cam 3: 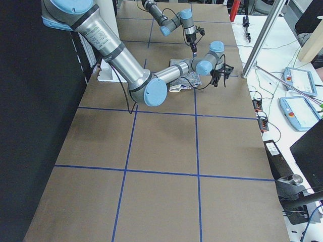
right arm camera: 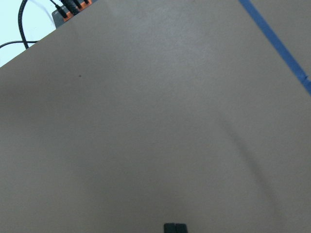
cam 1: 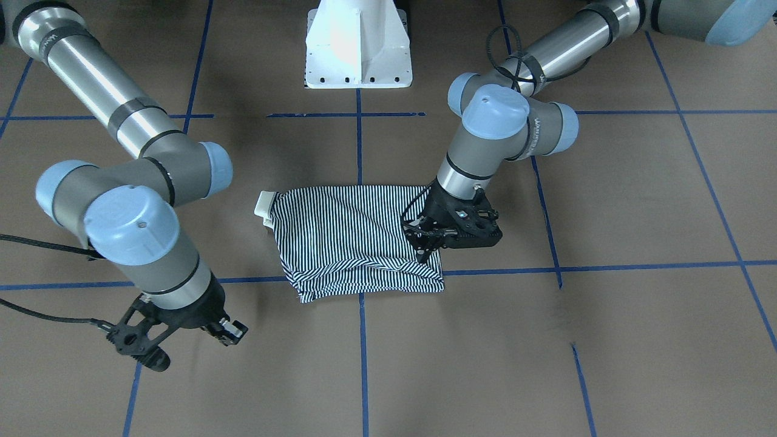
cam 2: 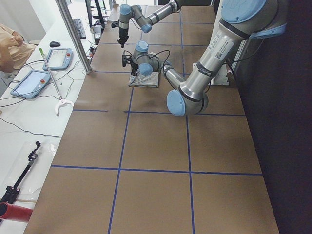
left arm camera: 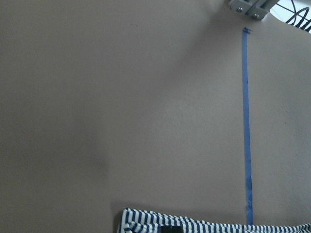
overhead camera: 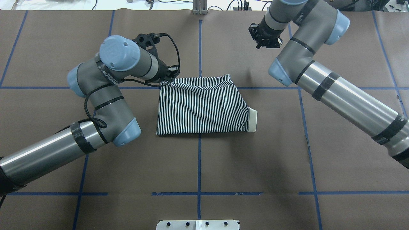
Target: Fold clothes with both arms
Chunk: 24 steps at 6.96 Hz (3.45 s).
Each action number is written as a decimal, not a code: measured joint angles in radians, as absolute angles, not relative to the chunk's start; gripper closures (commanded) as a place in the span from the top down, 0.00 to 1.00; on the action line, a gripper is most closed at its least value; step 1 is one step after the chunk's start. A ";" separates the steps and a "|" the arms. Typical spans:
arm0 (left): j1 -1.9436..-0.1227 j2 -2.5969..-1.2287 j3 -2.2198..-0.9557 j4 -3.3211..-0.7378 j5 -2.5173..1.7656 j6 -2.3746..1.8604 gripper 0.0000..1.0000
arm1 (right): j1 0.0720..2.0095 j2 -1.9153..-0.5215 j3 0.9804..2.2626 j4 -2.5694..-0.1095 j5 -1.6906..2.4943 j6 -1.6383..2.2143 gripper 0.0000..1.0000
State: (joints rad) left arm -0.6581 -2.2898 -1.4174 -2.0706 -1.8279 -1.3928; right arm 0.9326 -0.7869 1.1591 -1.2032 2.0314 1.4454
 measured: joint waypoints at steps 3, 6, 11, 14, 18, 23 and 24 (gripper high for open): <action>-0.593 -2.311 -1.404 -2.026 -1.864 -1.390 0.00 | 0.970 -0.851 1.191 -1.201 2.081 1.359 0.00; -0.608 -2.322 -1.363 -2.040 -1.862 -1.329 0.00 | 0.971 -0.876 1.204 -1.199 2.083 1.356 0.00; -0.701 -2.470 -1.035 -2.224 -1.836 -1.250 0.00 | 0.968 -0.880 1.208 -1.200 2.083 1.359 0.00; -0.822 -2.545 -0.876 -2.323 -1.841 -1.165 0.00 | 0.985 -0.885 1.225 -1.204 2.121 1.356 0.00; -1.015 -2.269 -1.127 -2.315 -2.051 -0.966 0.00 | 1.160 -1.025 1.292 -1.209 2.222 1.068 0.00; -1.429 -1.910 -1.626 -1.850 -2.206 -0.389 0.00 | 1.472 -1.422 1.495 -1.214 2.328 0.530 0.00; -1.479 -1.833 -1.706 -1.734 -2.283 -0.299 0.11 | 1.492 -1.485 1.523 -1.219 2.364 0.459 0.00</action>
State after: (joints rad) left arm -1.4794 -1.8328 -1.7057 -1.7343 -2.2832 -0.2995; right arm 1.4918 -1.4852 1.5228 -1.2186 2.3638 0.4586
